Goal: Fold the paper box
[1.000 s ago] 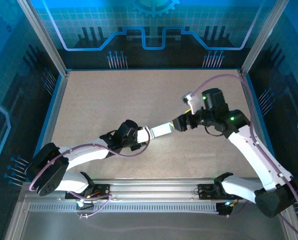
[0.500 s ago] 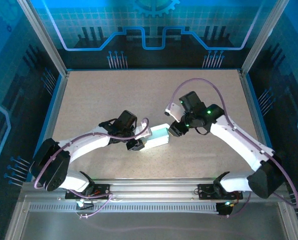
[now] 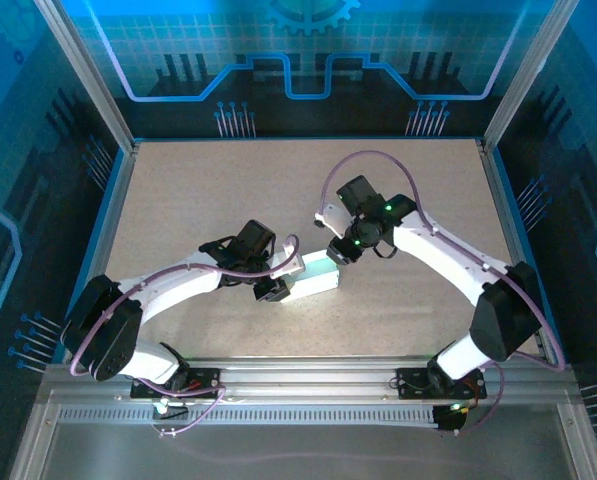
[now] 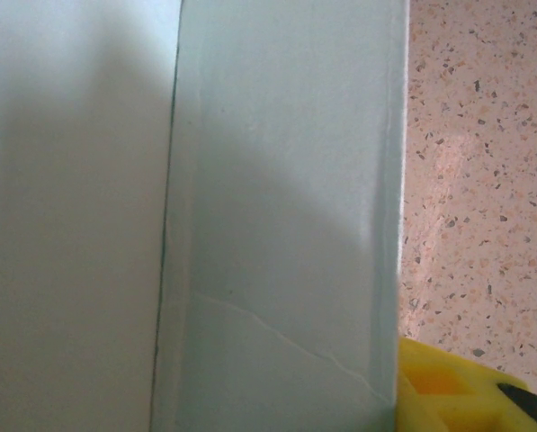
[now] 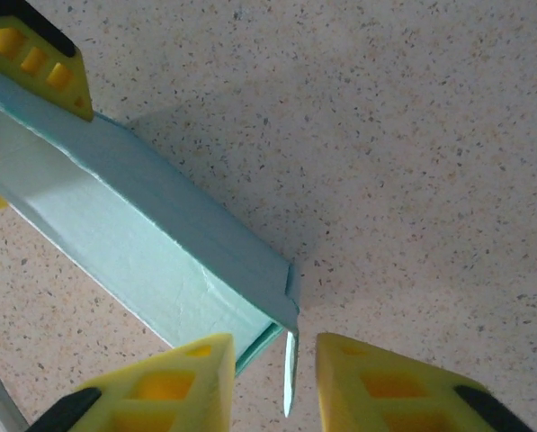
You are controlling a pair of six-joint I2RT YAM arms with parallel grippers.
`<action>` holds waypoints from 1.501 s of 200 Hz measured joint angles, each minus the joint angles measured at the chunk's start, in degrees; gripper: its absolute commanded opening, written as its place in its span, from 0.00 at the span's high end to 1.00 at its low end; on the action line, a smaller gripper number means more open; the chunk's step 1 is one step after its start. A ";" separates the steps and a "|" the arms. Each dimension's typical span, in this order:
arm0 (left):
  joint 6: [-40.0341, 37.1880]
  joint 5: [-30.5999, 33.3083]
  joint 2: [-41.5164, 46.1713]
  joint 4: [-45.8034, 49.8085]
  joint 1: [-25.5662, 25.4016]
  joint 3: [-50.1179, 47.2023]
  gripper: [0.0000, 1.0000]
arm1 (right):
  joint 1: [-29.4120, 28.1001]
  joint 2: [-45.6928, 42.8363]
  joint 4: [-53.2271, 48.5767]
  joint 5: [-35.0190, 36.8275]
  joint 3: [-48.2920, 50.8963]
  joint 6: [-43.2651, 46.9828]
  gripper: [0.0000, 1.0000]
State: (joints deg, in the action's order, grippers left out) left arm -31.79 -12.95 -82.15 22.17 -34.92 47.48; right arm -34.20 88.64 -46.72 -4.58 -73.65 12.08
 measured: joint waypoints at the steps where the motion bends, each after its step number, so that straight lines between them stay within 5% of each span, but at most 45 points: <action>1: -0.02 0.00 0.00 0.00 0.00 0.00 0.65 | 0.00 0.04 0.00 -0.04 0.00 -0.07 0.72; 79: 0.00 -0.02 -0.52 0.07 0.00 0.39 0.65 | 1.38 0.61 -0.39 -0.90 0.02 -1.29 0.99; 138: 1.18 0.02 -0.52 -0.42 -0.11 0.37 0.63 | 1.38 0.61 -0.28 -0.94 0.02 -5.75 1.00; 240: 3.43 1.51 -1.16 -1.73 -1.31 0.59 0.63 | -2.03 -1.90 3.15 6.12 3.04 -31.54 1.00; 300: 4.92 1.73 -1.38 -1.86 -1.31 0.70 0.63 | -5.14 -4.07 8.50 12.35 7.43 -33.90 1.00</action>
State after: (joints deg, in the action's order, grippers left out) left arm -26.87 -11.22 -83.53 20.32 -36.23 48.18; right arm -39.33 84.58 -38.22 7.77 -66.22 -21.82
